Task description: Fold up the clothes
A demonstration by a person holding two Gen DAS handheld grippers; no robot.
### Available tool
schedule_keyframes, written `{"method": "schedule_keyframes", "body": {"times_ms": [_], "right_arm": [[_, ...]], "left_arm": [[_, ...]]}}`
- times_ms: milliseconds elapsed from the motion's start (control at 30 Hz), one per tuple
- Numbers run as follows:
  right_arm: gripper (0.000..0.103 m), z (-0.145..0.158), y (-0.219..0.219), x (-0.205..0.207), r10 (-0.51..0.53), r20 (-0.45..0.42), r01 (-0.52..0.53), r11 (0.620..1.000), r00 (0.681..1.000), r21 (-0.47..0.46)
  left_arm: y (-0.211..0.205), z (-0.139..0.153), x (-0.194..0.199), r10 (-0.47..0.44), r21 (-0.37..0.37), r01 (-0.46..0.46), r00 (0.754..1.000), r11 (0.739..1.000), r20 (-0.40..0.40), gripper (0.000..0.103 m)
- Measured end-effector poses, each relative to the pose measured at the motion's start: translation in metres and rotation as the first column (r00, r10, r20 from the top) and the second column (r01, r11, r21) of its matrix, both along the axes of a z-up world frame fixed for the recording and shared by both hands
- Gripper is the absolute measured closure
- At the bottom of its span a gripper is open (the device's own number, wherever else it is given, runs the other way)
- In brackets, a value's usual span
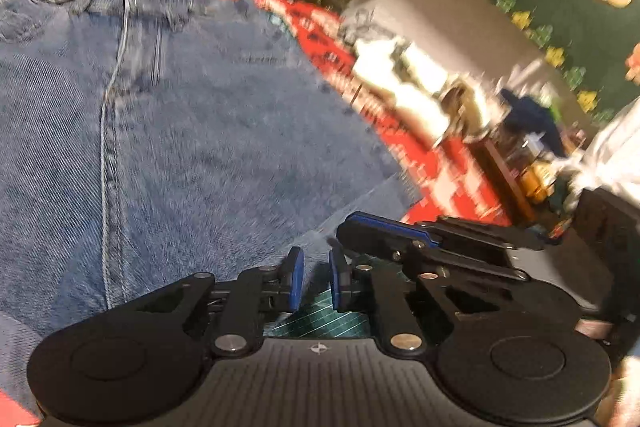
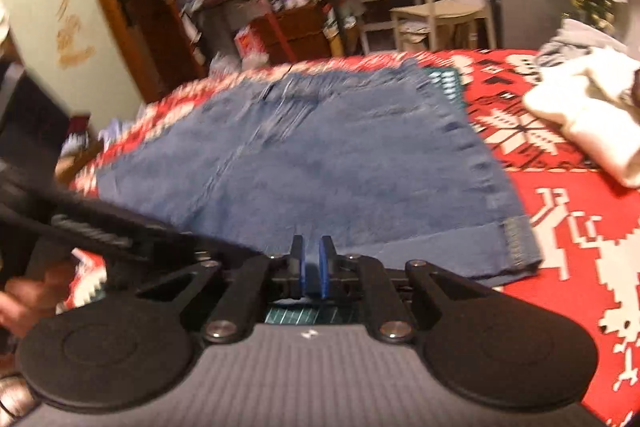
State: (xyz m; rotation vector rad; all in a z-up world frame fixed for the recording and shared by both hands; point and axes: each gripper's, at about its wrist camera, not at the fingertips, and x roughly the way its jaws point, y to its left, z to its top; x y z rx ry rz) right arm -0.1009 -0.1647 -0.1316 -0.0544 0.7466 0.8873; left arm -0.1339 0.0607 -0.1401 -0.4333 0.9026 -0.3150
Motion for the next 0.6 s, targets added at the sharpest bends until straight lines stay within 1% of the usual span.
{"method": "schedule_keyframes", "body": {"times_ms": [33,100,200,267,300,367,433,467,533,600], "right_arm": [[0.094,-0.003,0.0,-0.002,0.0,-0.003,0.0,1.0,1.0,-0.006],[0.094,-0.008,-0.001,-0.007,-0.001,-0.015,0.001,1.0,1.0,-0.008],[0.094,-0.011,-0.013,-0.007,-0.021,-0.073,0.024,0.999,0.997,0.041],[0.092,-0.015,-0.023,-0.006,-0.048,-0.131,0.058,0.996,0.99,0.074],[0.092,-0.015,-0.029,-0.005,-0.065,-0.143,0.078,0.993,0.988,0.086],[0.091,-0.01,-0.039,-0.001,-0.127,-0.125,0.14,0.984,0.984,0.108],[0.082,-0.003,-0.05,0.005,-0.202,-0.097,0.213,0.969,0.975,0.126],[0.076,0.001,-0.054,0.008,-0.251,-0.067,0.258,0.959,0.966,0.116],[0.074,0.005,-0.058,0.016,-0.336,0.003,0.335,0.94,0.942,0.058],[0.068,0.001,-0.058,0.024,-0.378,0.047,0.379,0.925,0.924,-0.003]], "left_arm": [[-0.001,-0.003,0.004,0.004,-0.01,-0.004,1.0,1.0,-0.008,0.095],[0.004,-0.005,0.003,0.015,-0.042,-0.016,1.0,0.999,-0.024,0.094],[0.01,-0.007,-0.001,0.025,-0.084,-0.029,0.999,0.996,-0.042,0.096],[0.011,-0.008,-0.007,0.02,-0.092,-0.024,0.999,0.996,-0.039,0.096],[0.011,-0.008,-0.01,0.018,-0.099,-0.022,0.999,0.995,-0.035,0.096],[0.012,-0.01,-0.013,0.019,-0.112,-0.022,0.999,0.993,-0.031,0.096],[0.012,-0.01,-0.013,0.017,-0.112,-0.021,0.999,0.994,-0.029,0.096],[0.012,-0.01,-0.012,0.017,-0.11,-0.02,0.999,0.994,-0.029,0.096],[0.011,-0.011,-0.013,0.015,-0.109,-0.017,1.0,0.994,-0.025,0.096],[0.011,-0.011,-0.013,0.014,-0.11,-0.016,1.0,0.994,-0.022,0.096]]}}
